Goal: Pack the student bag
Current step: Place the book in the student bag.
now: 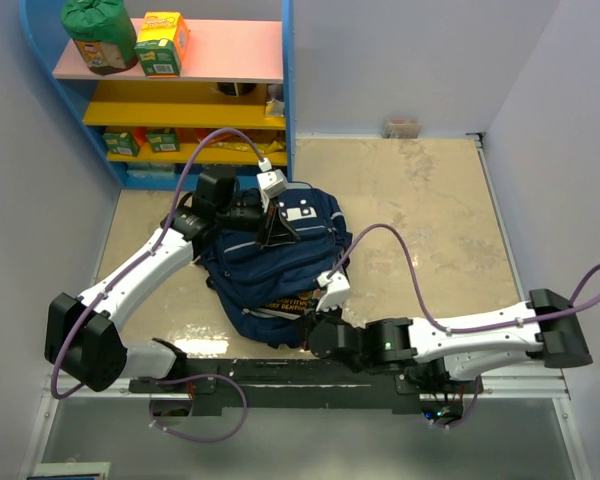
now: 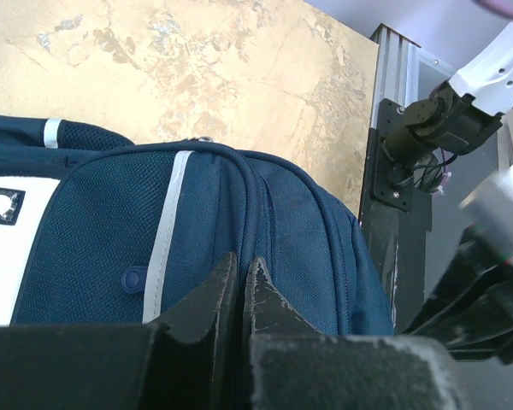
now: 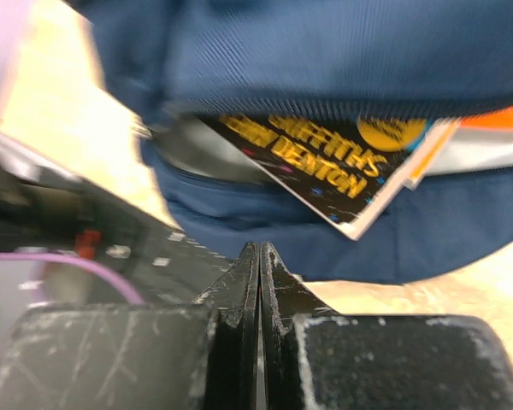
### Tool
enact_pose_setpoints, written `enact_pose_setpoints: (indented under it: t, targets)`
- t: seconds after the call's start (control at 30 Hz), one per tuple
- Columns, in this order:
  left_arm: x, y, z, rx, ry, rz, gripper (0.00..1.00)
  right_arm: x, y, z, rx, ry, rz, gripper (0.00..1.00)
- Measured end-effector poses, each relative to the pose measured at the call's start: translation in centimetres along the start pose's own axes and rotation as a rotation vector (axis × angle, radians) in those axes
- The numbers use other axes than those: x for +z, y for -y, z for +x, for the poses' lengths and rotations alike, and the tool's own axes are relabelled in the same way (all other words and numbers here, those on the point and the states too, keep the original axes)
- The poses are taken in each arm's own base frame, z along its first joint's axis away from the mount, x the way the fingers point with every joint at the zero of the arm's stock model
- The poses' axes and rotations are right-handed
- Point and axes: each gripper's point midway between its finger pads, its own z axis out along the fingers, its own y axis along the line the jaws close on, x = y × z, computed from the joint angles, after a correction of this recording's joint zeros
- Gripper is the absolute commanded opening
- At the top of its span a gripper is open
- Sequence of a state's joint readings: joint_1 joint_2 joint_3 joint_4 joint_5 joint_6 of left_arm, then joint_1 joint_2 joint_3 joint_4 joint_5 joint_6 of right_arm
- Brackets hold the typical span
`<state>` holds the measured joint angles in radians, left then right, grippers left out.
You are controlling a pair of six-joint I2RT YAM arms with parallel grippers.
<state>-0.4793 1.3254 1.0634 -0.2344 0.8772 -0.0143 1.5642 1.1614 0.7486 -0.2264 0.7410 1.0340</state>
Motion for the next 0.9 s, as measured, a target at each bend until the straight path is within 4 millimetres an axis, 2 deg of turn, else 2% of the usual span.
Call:
enact_pose_setpoints:
  t: [0.13, 0.27, 0.5, 0.77, 0.9]
  targets:
    - [0.0, 0.0, 0.0, 0.000, 0.000, 0.000, 0.00, 1.7, 1.6, 2.8, -0.073, -0.044, 0.076, 0.00]
    - [0.0, 0.0, 0.0, 0.000, 0.000, 0.000, 0.00, 2.8, 2.8, 3.9, -0.107, -0.058, 0.126, 0.00]
    - [0.0, 0.0, 0.0, -0.001, -0.001, -0.001, 0.00, 5.1, 5.3, 4.2, -0.087, -0.075, 0.242, 0.00]
    - [0.0, 0.0, 0.2, -0.007, -0.006, -0.002, 0.00, 6.3, 5.9, 4.0, -0.099, -0.055, 0.274, 0.00]
    - [0.0, 0.0, 0.1, -0.007, -0.005, -0.001, 0.00, 7.1, 6.2, 3.0, -0.104, -0.039, 0.286, 0.00]
